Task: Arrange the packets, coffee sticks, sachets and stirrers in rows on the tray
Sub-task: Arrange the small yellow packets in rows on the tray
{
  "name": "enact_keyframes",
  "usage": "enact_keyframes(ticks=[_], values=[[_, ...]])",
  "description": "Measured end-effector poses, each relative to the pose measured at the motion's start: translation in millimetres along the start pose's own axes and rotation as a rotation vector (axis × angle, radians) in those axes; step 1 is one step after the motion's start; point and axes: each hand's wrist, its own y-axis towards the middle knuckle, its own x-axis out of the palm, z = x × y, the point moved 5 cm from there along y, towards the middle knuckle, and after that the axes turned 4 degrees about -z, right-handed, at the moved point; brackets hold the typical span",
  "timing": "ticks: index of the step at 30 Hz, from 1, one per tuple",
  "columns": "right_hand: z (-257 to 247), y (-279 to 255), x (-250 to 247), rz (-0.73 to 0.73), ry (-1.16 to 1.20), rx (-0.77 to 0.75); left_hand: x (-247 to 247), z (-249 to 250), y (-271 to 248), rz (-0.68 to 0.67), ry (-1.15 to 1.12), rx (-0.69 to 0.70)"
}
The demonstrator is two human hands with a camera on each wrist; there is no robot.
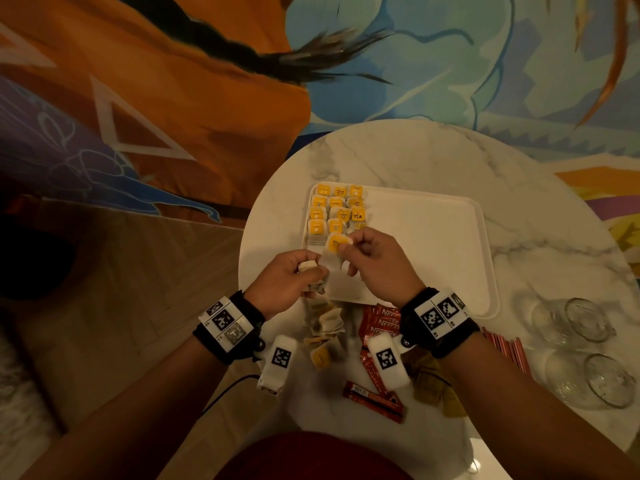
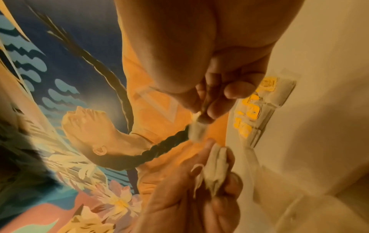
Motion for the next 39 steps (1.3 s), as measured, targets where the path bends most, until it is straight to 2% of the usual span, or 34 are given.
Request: enact_keyframes(ticks=[4,10,13,21,28,31,34,39], values=[[2.6,20.9,-5.1,0.071,-0.057,0.001,-8.7,-9.0,1.6,0.086,-0.062,-0.028],[15.7,56.3,14.5,-0.069,-0.346,0.016,-23.9,-20.1,1.6,0.195,-0.360,-0.085],[24.4,68.2,29.2,-0.125,-0.416,0.041,-30.9,-24.5,0.2,0.239,-0.460,-0.117],[29.6,81.9,38.4,-0.104,-0.700,0.115,-37.1,-26.5,-3.6,0.262,-0.466,-0.118],[26.9,80.7,36.8,-0.056,-0.791,0.107,-32.9,-21.8,-5.3,0.234,-0.393,-0.116],[25.5,77.4,34.5,-0.043,-0.773,0.118,-28.8,-18.4,-4.7,0.208,-0.388,-0.099],[18.1,71.8,31.6,-0.039,-0.645,0.068,-27.2,-17.4,-3.3,0.197,-0.391,-0.090],[0.5,49.5,32.0,-0.154,-0.375,-0.067,-26.0,-15.9,-0.2,0.205,-0.366,-0.068]])
